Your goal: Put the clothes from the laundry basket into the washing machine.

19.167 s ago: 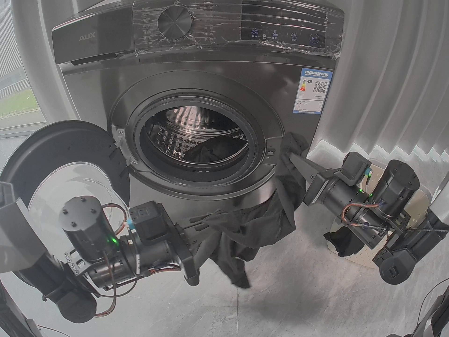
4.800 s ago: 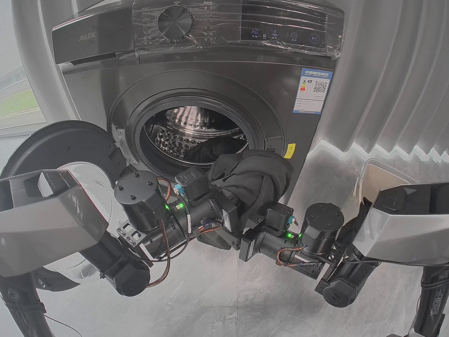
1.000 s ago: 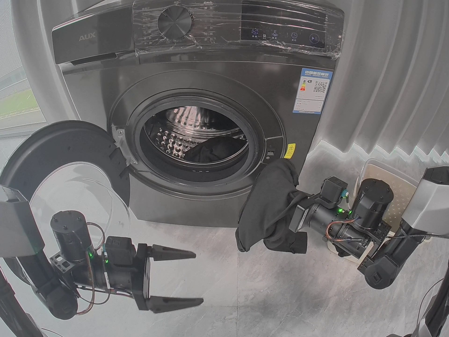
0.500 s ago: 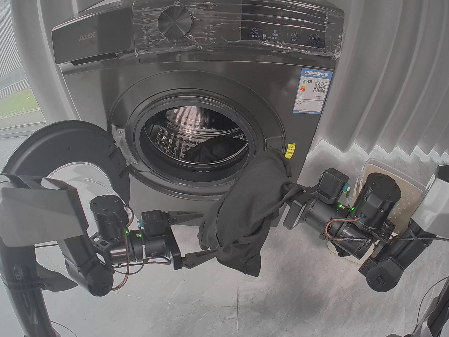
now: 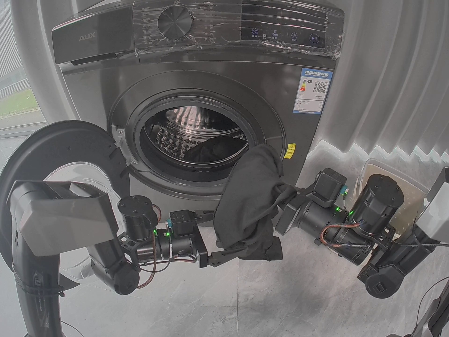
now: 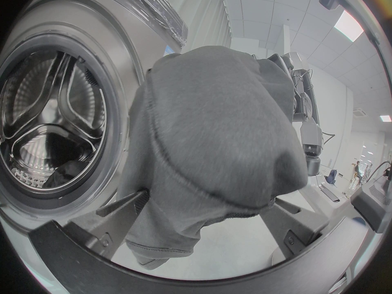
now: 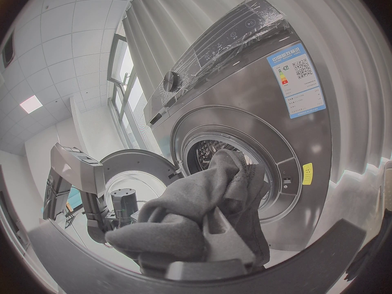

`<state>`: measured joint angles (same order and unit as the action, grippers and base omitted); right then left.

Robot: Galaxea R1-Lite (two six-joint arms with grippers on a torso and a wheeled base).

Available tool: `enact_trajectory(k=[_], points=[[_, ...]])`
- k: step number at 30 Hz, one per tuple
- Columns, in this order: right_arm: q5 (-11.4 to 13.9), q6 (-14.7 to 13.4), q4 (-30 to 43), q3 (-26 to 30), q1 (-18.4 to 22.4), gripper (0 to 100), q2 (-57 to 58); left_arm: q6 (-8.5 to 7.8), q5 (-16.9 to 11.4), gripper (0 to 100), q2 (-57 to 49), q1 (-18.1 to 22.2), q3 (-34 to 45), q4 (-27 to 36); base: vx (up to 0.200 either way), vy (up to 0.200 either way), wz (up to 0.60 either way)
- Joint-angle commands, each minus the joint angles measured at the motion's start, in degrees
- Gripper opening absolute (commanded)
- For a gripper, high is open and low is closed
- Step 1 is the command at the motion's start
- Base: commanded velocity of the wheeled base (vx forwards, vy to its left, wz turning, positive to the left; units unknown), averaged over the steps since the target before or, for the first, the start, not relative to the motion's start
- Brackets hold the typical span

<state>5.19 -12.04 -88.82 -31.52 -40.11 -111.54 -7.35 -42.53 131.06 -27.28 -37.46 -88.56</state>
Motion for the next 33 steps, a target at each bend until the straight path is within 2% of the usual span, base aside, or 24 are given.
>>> enact_trajectory(k=[1, 8, 12, 13, 20, 25, 33], points=[[-0.5, 0.0, 0.0, -0.1, -0.2, 0, -1.1, 1.90, 0.2, 100, 1.0, -1.4, -4.1, 0.0, 0.000, 0.000, 0.00], [-1.9, -0.2, 0.0, -0.1, 0.0, 0, -1.7, 3.66, 3.0, 100, 2.8, -3.8, -8.8, -0.1, 0.000, 0.000, 0.00], [-1.9, -0.7, 0.0, -0.1, 0.6, 0, -1.6, 3.13, 4.3, 100, 3.6, -3.9, -8.9, -0.1, 0.000, 0.000, 0.00], [-1.9, -0.7, 0.0, -0.1, 0.6, 0, -1.6, 3.04, 4.3, 0, 3.8, -3.8, -8.9, -0.1, 0.000, 0.000, 0.00], [-1.9, -0.7, 0.0, -0.3, 2.6, 0, -0.9, 2.96, 4.4, 0, 3.9, -3.7, -8.5, -0.2, 0.000, 0.000, 0.00], [-1.9, -0.7, 0.0, -1.0, 5.6, 0, -1.0, 2.78, 4.4, 0, 2.9, -3.7, -6.4, -0.3, 0.000, 0.000, 0.00], [-1.5, -0.7, 0.0, -1.6, 7.9, 0, -1.7, 2.87, 4.3, 0, -3.2, -4.3, -3.1, -0.3, 0.000, 0.000, 0.00]])
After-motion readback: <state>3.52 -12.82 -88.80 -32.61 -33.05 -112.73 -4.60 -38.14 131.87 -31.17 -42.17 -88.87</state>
